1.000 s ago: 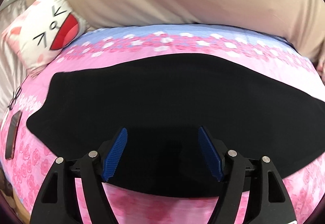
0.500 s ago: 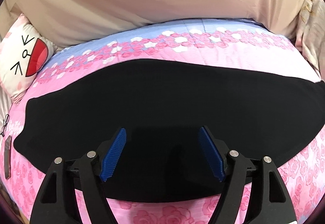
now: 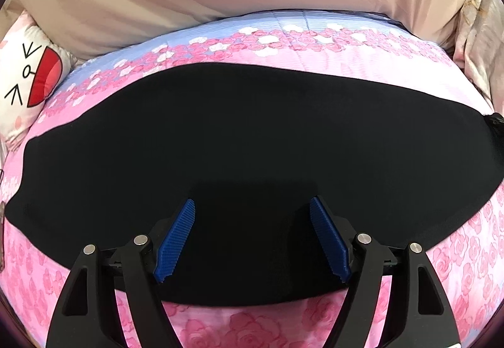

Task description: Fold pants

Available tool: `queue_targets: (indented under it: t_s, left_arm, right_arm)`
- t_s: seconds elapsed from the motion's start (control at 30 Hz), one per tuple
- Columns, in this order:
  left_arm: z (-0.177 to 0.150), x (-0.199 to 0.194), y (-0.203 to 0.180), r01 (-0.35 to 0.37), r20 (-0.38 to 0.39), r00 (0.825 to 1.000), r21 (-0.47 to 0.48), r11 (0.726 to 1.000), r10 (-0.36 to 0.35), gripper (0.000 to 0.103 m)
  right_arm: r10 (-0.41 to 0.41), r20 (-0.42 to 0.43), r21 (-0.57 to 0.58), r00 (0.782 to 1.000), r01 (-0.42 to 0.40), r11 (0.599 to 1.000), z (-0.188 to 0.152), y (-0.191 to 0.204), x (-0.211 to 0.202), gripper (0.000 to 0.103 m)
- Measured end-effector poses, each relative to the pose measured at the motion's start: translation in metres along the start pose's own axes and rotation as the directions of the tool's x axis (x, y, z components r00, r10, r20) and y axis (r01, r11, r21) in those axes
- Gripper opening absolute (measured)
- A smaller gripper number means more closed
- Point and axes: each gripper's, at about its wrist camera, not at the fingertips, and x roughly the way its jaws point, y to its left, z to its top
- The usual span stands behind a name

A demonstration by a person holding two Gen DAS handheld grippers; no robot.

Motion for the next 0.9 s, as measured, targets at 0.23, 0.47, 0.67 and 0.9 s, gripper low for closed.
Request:
queue_targets:
  t_s: [0.23, 0.47, 0.67, 0.9]
  left_arm:
    - [-0.010, -0.016, 0.046, -0.074, 0.035, 0.996, -0.061, 0.995, 0.076, 0.073]
    - [-0.008, -0.008, 0.045, -0.015, 0.027, 0.999, -0.100, 0.995, 0.018, 0.073]
    - [-0.012, -0.014, 0.036, -0.003, 0.042, 0.999, -0.086, 0.996, 0.007, 0.080]
    - [-0.015, -0.014, 0.051, -0.019, 0.033, 0.999, -0.139, 0.990, 0.024, 0.080]
  right_arm:
    - [-0.094, 0.149, 0.201, 0.984, 0.063, 0.978, -0.035, -0.062, -0.094, 0.086]
    - [-0.042, 0.052, 0.232, 0.998, 0.029, 0.972, -0.075, -0.063, -0.090, 0.085]
    - [0.041, -0.005, 0.240, 0.999, -0.039, 0.970, -0.075, -0.051, -0.065, 0.085]
    - [0.072, -0.027, 0.212, 0.997, -0.065, 0.975, -0.067, -0.043, -0.053, 0.098]
